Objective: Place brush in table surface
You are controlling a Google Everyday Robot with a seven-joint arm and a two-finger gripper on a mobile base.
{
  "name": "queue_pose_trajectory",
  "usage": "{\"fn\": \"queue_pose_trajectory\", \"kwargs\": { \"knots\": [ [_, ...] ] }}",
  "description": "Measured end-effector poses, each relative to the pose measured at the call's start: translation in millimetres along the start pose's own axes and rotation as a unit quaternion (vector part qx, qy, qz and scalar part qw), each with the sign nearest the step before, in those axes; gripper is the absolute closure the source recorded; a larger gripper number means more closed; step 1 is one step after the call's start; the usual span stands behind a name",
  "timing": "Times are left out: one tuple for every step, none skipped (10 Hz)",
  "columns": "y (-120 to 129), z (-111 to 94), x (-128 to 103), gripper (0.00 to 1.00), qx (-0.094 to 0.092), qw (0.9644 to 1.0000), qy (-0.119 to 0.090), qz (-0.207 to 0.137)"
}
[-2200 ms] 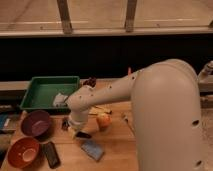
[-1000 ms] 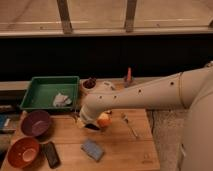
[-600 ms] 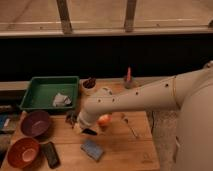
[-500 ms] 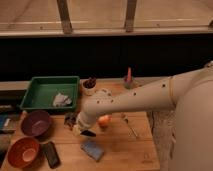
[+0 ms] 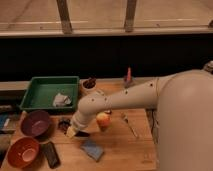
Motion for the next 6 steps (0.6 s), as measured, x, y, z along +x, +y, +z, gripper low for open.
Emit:
{"fn": "queue_pose_trajectory", "kwargs": {
  "knots": [
    [5.6,6.4,-9.0,0.72,-0.005,0.9999,0.007,-0.012],
    [8.4,11.8,-18.0,0.62,-0.007,0.9996,0.016,-0.023],
    [9.4,15.5,-24.5,0.55,-0.006,0.9992,0.023,-0.031],
    [6.5,18.1,-32.7,0.42,0.001,0.9986,0.034,-0.041],
    [-1.1,17.1,-35.4,0.37,0.008,0.9981,0.043,-0.044],
    [-7.9,15.8,-35.8,0.36,0.013,0.9977,0.049,-0.045]
  ]
}}
